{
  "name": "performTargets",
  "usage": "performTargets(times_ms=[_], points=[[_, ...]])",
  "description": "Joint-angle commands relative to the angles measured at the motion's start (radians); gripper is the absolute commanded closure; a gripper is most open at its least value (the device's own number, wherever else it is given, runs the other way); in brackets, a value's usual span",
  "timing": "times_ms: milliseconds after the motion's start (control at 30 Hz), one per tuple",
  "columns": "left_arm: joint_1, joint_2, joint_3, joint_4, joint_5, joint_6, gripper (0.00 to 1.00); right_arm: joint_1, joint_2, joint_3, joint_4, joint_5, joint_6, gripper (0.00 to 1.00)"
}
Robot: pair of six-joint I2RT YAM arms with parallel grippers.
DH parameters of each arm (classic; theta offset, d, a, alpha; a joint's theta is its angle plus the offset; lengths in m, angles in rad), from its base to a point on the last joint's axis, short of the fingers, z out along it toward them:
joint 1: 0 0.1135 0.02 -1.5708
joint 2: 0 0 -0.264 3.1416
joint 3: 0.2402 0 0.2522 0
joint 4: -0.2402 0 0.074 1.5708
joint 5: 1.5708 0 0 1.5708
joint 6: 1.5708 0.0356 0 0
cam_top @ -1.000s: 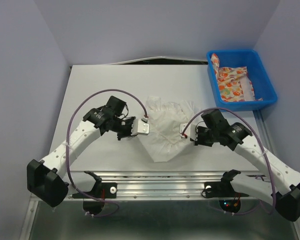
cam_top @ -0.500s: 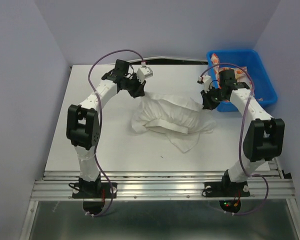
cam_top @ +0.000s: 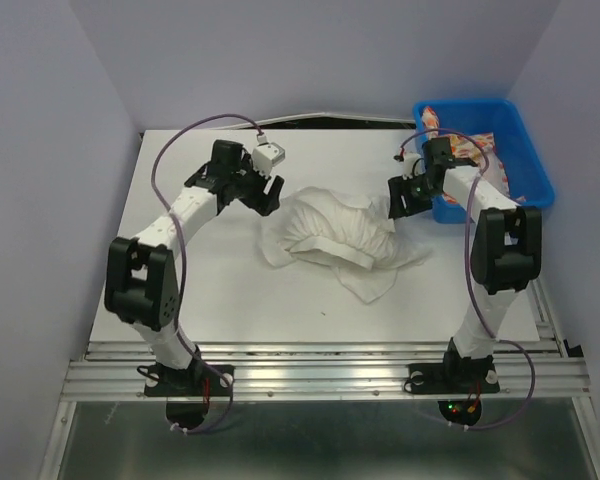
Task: Fold and stack the skirts
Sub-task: Flatten the skirt out
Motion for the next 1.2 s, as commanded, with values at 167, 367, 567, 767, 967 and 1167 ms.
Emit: performTargets(times_ms=[167, 367, 567, 767, 967, 1167], points=[[-0.145, -0.533, -0.433, 0.133, -0.116, 0.089, 0.20, 0.024, -0.386, -0.078, 0.031, 0.060, 0.030, 0.38], [-0.156, -0.654, -0.565, 0.151, 0.102, -0.055, 0.23, 0.197, -0.679, -0.357, 0.023, 0.071, -0.174, 0.41], [-0.153, -0.632, -0.591, 0.147, 0.215, -0.140, 0.24, 0.361, -0.782, -0.531, 0.095, 0.142, -0.418, 0.37], [-0.135, -0.586, -0.557, 0.148, 0.232, -0.158, 0.23, 0.486, -0.958, -0.785, 0.332, 0.101, -0.833, 0.36], [-0.113, -0.556, -0.540, 0.159, 0.220, -0.146, 0.23, 0.486, -1.087, -1.020, 0.577, 0.063, -1.076, 0.40], [-0.070, -0.530, -0.550, 0.162, 0.246, -0.146, 0.23, 0.486, -1.054, -1.127, 0.786, 0.038, -1.156, 0.34]])
